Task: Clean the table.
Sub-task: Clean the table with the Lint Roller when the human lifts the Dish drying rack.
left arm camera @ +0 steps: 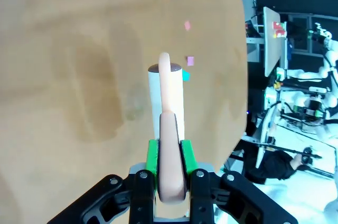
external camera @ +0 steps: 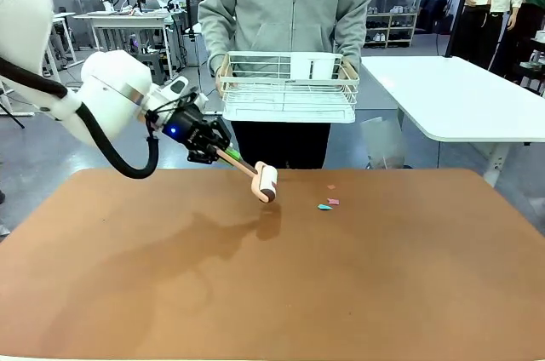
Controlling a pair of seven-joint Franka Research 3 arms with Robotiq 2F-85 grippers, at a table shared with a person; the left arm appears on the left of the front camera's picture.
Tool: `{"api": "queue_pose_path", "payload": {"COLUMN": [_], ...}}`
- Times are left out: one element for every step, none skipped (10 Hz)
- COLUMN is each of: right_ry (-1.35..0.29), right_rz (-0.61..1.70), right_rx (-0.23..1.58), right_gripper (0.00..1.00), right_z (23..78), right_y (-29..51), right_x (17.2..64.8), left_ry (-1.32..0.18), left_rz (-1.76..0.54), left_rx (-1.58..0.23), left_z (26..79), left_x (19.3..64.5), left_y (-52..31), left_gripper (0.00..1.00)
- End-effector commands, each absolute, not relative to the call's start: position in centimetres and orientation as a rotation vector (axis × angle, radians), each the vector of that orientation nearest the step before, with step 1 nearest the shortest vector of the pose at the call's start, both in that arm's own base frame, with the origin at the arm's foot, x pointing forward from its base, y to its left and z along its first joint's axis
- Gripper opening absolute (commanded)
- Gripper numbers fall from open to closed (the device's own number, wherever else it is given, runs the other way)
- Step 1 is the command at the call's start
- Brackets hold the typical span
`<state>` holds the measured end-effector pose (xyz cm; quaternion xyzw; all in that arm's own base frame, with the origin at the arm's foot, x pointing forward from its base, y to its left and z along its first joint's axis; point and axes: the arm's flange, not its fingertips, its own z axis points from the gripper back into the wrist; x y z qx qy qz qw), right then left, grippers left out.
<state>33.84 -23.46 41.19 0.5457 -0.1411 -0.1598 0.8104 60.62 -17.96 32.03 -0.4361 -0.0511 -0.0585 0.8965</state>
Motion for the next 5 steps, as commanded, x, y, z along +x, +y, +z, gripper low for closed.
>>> {"api": "queue_pose_path", "payload": {"right_ry": [-0.311,-0.311,-0.311,-0.311,-0.311], "right_rz": [-0.337,-0.337,-0.337,-0.337,-0.337], "right_rx": [1.169,1.169,1.169,1.169,1.169], "right_gripper": [1.00,1.00,1.00,1.00,1.00], "right_z": [41.5,41.5,41.5,41.5,41.5], "right_y": [-23.5,-23.5,-23.5,-23.5,-23.5], "right_x": [33.7,33.7,33.7,33.7,33.7], "left_ry": [-0.190,-0.183,-0.173,-0.179,-0.140], "left_rz": [-0.121,-0.118,-0.117,-0.108,-0.107], "left_rx": [-0.848,-0.854,-0.842,-0.838,-0.865], "left_z": [31.1,30.2,29.4,28.7,27.9], "left_x": [61.0,60.9,60.8,60.8,60.9], "left_y": [-18.5,-18.7,-18.8,-19.0,-19.3], "left_gripper": [0.22,0.22,0.22,0.22,0.22]}}
